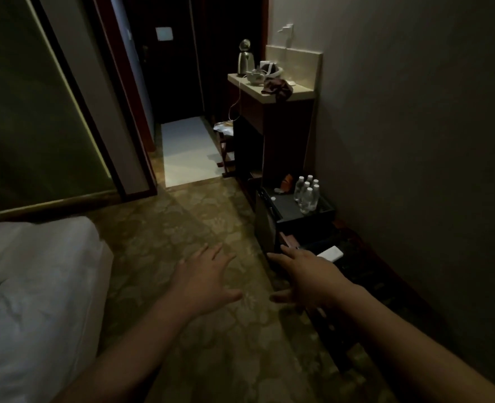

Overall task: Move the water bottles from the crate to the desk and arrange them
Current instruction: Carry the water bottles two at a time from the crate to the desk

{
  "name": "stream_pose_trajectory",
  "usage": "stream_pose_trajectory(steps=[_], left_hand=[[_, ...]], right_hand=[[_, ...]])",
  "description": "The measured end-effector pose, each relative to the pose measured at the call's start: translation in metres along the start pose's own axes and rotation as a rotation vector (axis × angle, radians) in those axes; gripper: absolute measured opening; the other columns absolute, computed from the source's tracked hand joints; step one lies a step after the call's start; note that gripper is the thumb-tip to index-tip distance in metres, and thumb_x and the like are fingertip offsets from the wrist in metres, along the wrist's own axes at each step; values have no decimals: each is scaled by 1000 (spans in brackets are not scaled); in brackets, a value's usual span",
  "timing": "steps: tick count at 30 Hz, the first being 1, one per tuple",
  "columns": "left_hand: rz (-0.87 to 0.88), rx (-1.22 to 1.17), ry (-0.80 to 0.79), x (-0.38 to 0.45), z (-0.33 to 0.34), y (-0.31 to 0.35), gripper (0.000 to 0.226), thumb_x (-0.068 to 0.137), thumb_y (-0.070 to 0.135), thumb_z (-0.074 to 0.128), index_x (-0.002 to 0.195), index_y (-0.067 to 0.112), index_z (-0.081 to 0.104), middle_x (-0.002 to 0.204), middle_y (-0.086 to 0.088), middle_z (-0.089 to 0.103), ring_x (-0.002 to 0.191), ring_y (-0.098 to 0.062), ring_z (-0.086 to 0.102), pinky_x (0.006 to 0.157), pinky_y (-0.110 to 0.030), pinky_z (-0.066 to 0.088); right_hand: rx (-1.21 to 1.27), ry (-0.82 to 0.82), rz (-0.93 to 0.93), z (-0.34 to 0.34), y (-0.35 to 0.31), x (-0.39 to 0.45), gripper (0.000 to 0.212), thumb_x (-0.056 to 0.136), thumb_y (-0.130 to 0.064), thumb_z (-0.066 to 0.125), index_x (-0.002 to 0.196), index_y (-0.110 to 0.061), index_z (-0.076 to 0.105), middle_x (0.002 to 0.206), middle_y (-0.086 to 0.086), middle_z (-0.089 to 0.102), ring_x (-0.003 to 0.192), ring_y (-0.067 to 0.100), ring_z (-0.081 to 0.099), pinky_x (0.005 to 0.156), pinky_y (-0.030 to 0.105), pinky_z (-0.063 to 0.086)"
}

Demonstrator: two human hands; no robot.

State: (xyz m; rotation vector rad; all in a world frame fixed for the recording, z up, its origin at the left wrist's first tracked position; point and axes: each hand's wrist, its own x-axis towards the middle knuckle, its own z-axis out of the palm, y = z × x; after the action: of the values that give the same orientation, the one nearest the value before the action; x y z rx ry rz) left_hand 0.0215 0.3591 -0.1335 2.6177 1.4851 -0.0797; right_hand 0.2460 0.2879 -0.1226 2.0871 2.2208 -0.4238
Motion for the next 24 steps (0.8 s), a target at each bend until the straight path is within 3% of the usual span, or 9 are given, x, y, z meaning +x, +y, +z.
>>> stream_pose_trajectory(steps=[14,24], left_hand=[[177,126,-16,319,-40,-78,86,77,75,55,150,43,21,163,7,13,150,-19,9,118,-52,20],[275,117,31,519,-62,-137,85,77,76,52,149,43,23,163,5,16,150,-21,8,117,-55,20]], right_hand=[[143,54,138,-52,96,291,92,79,-70,61,153,-43,15,162,-3,20,144,23,28,110,42,38],[115,56,231,-97,152,467,91,79,-68,62,153,-40,17,159,-4,27,142,22,33,105,44,43]])
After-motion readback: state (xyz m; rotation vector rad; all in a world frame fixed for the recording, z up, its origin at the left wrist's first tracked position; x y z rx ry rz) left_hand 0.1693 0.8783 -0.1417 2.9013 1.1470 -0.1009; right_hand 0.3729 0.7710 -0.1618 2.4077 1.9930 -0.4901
